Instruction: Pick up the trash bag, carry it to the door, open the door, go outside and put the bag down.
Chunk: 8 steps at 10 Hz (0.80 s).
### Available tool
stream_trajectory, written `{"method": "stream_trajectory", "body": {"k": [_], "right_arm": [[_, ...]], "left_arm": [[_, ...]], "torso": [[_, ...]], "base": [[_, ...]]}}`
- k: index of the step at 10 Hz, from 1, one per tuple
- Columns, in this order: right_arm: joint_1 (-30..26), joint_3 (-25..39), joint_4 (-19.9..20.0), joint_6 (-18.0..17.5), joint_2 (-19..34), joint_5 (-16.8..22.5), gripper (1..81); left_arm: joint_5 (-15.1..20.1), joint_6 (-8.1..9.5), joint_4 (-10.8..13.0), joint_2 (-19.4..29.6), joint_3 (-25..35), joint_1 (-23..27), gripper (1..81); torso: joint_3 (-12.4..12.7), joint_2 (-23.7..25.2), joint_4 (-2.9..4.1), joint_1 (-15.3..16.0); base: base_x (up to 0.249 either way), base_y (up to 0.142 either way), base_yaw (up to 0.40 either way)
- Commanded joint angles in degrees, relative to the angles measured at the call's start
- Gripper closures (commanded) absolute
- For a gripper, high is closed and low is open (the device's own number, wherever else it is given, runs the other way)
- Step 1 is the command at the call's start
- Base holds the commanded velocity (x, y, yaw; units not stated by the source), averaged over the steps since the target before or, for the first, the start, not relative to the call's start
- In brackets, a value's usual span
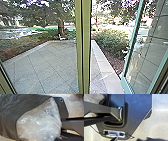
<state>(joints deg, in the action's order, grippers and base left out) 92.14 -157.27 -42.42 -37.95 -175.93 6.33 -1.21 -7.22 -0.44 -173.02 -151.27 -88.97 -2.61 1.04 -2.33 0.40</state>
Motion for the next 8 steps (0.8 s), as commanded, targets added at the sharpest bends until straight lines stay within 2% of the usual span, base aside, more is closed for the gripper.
{"method": "stream_trajectory", "body": {"k": [1, 8], "right_arm": [[-1.82, 0.57, -0.56, 0.07, -1.02, 2.64, 1.0], [-2.35, 0.05, -0.47, -0.02, -1.55, 2.38, 1.0]], "left_arm": [[3.84, 0.01, 0.09, 0.83, -0.08, 2.17, 81.1], [4.02, 0.01, 0.35, 0.57, -0.08, 2.09, 81.1]], "torso": [[0.0, 0.0, 0.0, 0.0], [0.0, 0.0, 0.0, 0.0]], "base": [[0.0, -0.098, 0.0], [0.0, -0.096, 0.0]]}}
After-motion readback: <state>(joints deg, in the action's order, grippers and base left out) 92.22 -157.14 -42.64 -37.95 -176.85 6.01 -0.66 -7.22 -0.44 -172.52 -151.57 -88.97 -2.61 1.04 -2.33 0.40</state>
